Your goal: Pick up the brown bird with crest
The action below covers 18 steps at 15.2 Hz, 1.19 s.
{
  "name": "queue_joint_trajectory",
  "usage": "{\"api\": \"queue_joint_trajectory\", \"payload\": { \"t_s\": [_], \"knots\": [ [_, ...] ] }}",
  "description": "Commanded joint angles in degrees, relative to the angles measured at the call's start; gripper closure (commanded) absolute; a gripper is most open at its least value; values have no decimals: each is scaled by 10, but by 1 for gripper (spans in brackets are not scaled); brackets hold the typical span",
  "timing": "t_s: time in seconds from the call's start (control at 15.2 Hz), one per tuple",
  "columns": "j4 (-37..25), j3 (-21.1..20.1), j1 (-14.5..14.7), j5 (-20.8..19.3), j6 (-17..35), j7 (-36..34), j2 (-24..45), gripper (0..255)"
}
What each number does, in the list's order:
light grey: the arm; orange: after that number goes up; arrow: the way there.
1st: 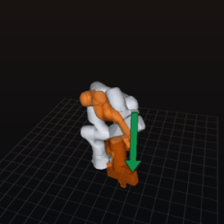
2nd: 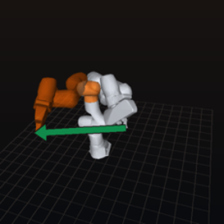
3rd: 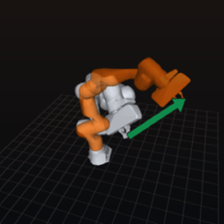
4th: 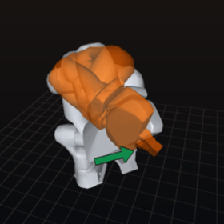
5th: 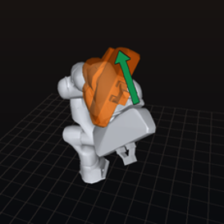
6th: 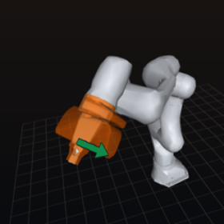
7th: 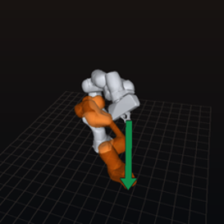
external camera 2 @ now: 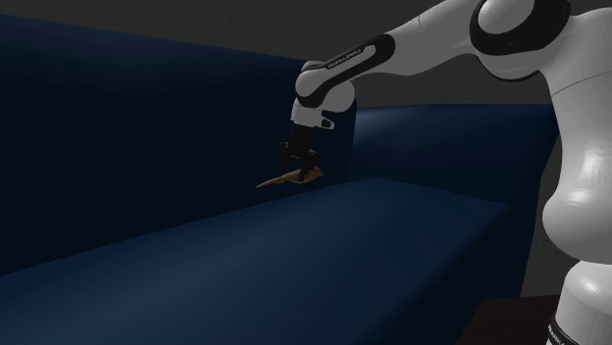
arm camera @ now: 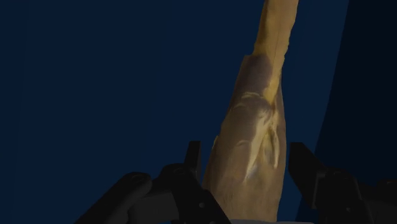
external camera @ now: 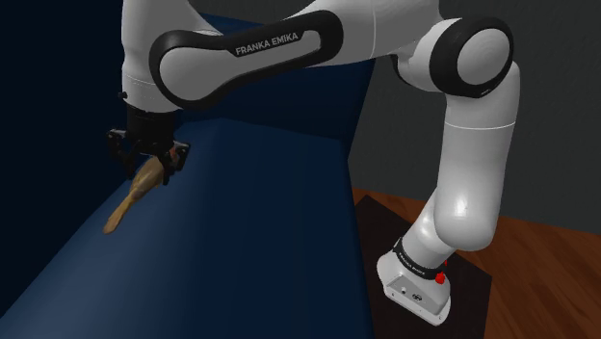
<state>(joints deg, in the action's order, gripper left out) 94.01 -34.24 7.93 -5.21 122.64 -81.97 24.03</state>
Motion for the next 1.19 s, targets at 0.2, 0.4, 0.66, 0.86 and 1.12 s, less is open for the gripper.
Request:
{"api": "queue_joint_trajectory", "payload": {
  "t_s": [0.2,0.4,0.66,0.86,1.12],
  "knots": [
    [-15,-2,-1,3,-21,0,-5,255],
    [-31,-4,-1,6,-42,0,-11,255],
    [-55,-6,0,10,-70,0,-17,255],
    [-74,-7,1,11,-92,-1,-20,255],
    [-89,-8,2,12,-108,-2,-21,255]
  ]
}}
